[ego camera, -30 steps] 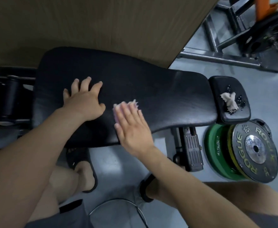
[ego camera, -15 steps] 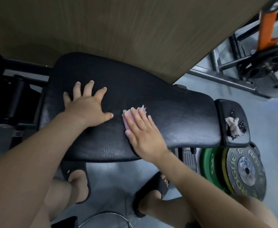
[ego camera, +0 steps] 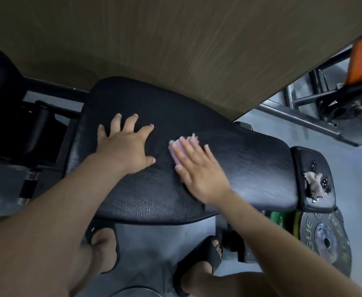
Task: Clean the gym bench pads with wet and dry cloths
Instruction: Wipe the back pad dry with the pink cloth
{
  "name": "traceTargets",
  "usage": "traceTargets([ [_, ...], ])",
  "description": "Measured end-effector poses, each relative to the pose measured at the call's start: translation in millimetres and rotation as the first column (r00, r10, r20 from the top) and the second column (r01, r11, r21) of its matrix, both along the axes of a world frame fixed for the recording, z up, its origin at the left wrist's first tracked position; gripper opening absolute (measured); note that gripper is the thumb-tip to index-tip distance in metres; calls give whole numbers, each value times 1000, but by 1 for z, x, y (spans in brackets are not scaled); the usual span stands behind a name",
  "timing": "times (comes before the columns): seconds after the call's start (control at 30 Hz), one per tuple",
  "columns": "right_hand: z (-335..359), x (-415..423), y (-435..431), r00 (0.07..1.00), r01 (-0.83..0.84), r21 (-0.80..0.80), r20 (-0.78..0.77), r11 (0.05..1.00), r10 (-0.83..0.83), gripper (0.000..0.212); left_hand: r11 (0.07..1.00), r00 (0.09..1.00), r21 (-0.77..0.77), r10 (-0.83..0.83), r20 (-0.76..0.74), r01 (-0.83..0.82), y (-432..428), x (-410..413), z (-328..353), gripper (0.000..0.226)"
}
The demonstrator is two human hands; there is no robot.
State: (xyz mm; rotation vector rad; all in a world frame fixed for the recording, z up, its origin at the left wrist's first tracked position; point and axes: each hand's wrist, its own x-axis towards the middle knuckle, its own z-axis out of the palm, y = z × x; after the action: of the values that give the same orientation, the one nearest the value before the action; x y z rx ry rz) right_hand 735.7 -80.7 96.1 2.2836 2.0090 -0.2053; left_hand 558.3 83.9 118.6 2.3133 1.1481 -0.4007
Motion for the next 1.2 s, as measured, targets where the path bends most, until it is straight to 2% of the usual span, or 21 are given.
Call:
traceTargets([
  [0.03, 1, 20, 4, 998, 43, 23, 43, 999, -44, 58, 1000, 1000, 1, -5, 6, 5, 2, -2, 1, 93],
  [0.13, -2, 73, 32, 911, 412, 7, 21, 911, -412, 63, 1000, 1000, -6, 9, 0, -9, 7, -8, 2, 100],
  [0.2, -6, 58, 48, 874, 486, 26, -9, 874, -486, 69, 1000, 1000, -2, 29, -3, -29, 11, -12, 3, 104],
  [0.27, -11, 18, 44, 942, 335, 77, 7, 939, -336, 66, 999, 999, 7, 43, 0, -43, 14, -18, 3, 105],
  [0.33, -12, -28, 22, 997, 67, 93, 20, 993, -69, 58, 998, 998, 1, 61, -4, -61, 16, -28, 3, 106],
  [0.43, 0, -68, -20, 967, -253, -19, -22, 967, 253, 58, 997, 997, -1, 80, -8, -80, 20, -46, 1, 107],
  [0.5, 3, -45, -18, 931, -362, -40, 35, 931, 364, 57, 995, 995, 3, 99, -3, -98, 21, -57, 1, 107],
  [0.53, 1, -28, -7, 937, -337, -31, 83, 941, 338, 56, 994, 994, 3, 109, -2, -109, 21, -62, 1, 107],
  [0.6, -2, 2, 27, 988, -89, 25, 131, 996, 85, 57, 992, 992, -5, 127, -4, -127, 18, -72, 3, 107],
  [0.67, -1, 3, 58, 981, 177, 39, 72, 983, -180, 62, 990, 990, -10, 142, -4, -143, 16, -81, 3, 107],
  [0.7, -4, -10, 62, 977, 205, 40, 50, 978, -207, 63, 989, 989, -9, 149, -6, -149, 15, -85, 3, 107],
  [0.77, -11, -48, 49, 997, -4, 50, 75, 999, 0, 61, 988, 988, -13, 156, -14, -157, 16, -93, 3, 106],
  [0.83, -10, -82, 16, 949, -315, -1, 23, 949, 315, 59, 986, 987, -29, 161, -25, -162, 18, -102, 3, 105],
  [0.9, -2, -86, -1, 880, -474, -51, -29, 879, 473, 57, 985, 986, -41, 164, -37, -165, 20, -108, 4, 104],
  [0.93, -1, -76, 6, 860, -510, -47, 0, 859, 510, 56, 985, 985, -45, 167, -41, -169, 21, -111, 5, 104],
  [0.97, -2, -64, 18, 869, -490, -43, 53, 870, 492, 56, 984, 984, -48, 171, -43, -173, 21, -113, 6, 103],
  [1.0, -3, -52, 36, 912, -402, -32, 80, 915, 403, 56, 983, 983, -50, 176, -46, -178, 21, -116, 7, 102],
  [1.07, -1, -41, 73, 995, -94, 12, 37, 995, 94, 58, 980, 981, -51, 188, -53, -191, 21, -122, 9, 101],
  [1.1, 0, -50, 85, 1000, 11, 14, 2, 1000, -11, 59, 978, 978, -47, 201, -57, -203, 21, -125, 10, 98],
  [1.13, -3, -66, 87, 1000, 18, 31, -26, 999, -17, 61, 975, 975, -43, 213, -61, -216, 21, -129, 11, 94],
  [1.2, -11, -105, 71, 973, -226, 60, -27, 972, 228, 60, 971, 970, -26, 237, -63, -239, 25, -135, 15, 78],
])
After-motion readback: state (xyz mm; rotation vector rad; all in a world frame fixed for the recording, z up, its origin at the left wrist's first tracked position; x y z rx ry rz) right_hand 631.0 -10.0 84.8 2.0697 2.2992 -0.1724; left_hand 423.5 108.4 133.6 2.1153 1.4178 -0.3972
